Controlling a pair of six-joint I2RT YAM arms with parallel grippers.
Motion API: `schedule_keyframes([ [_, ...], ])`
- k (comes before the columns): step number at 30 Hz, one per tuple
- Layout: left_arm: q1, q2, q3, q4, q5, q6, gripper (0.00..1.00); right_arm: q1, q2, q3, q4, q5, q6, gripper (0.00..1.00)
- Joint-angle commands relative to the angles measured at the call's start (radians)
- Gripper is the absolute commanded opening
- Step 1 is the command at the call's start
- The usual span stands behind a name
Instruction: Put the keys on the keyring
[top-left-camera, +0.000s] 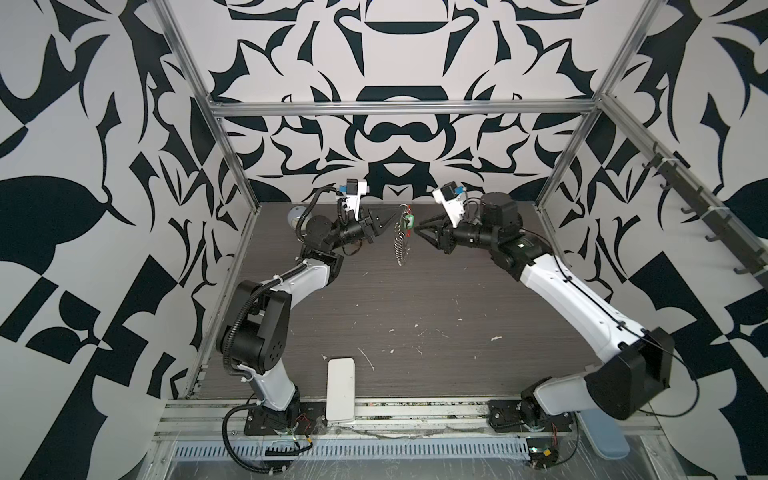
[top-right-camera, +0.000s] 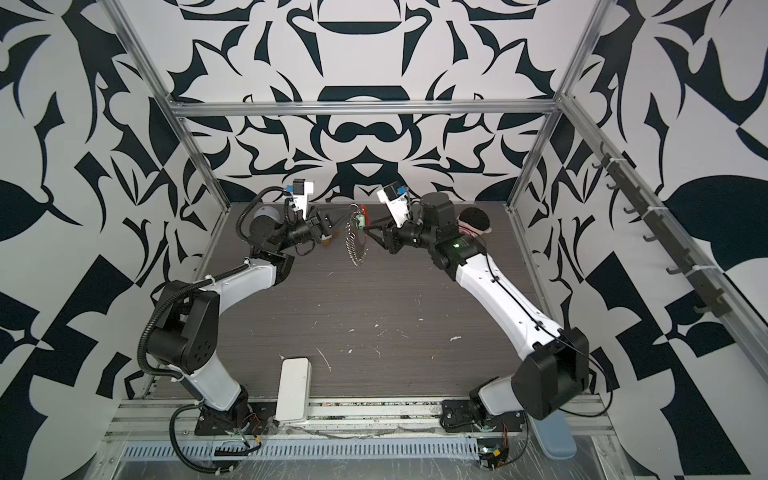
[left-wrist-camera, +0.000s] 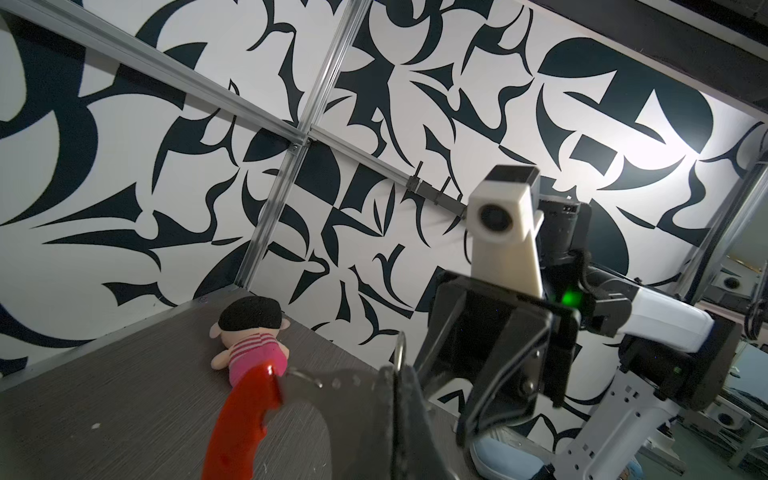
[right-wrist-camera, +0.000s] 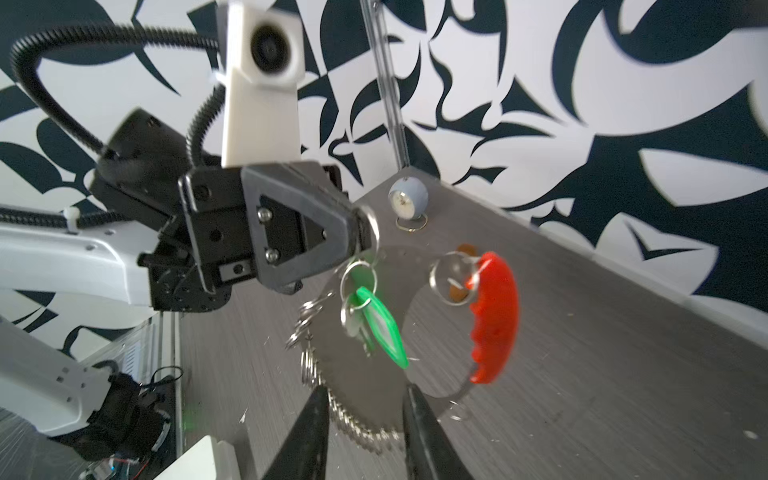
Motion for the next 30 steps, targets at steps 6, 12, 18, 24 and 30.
schedule_keyframes([
  [6,0.001,-0.008,0.019,0.096,-0.010,-0.026,0.00,-0.003,0.054,0.017,0.173,0.004,0.086,0.36],
  [12,0.001,-0.012,0.016,0.094,-0.010,-0.027,0.00,-0.001,0.117,0.023,0.280,-0.072,0.196,0.36],
  [18,-0.001,-0.006,0.016,0.099,-0.010,-0.028,0.00,0.000,0.137,0.005,0.361,-0.111,0.250,0.30],
  [24,-0.001,0.007,0.026,0.115,-0.010,-0.043,0.00,0.005,0.127,-0.003,0.361,-0.136,0.247,0.24],
  [30,0.000,-0.003,0.021,0.090,-0.014,-0.011,0.00,-0.009,0.069,-0.009,0.270,0.043,0.220,0.28],
])
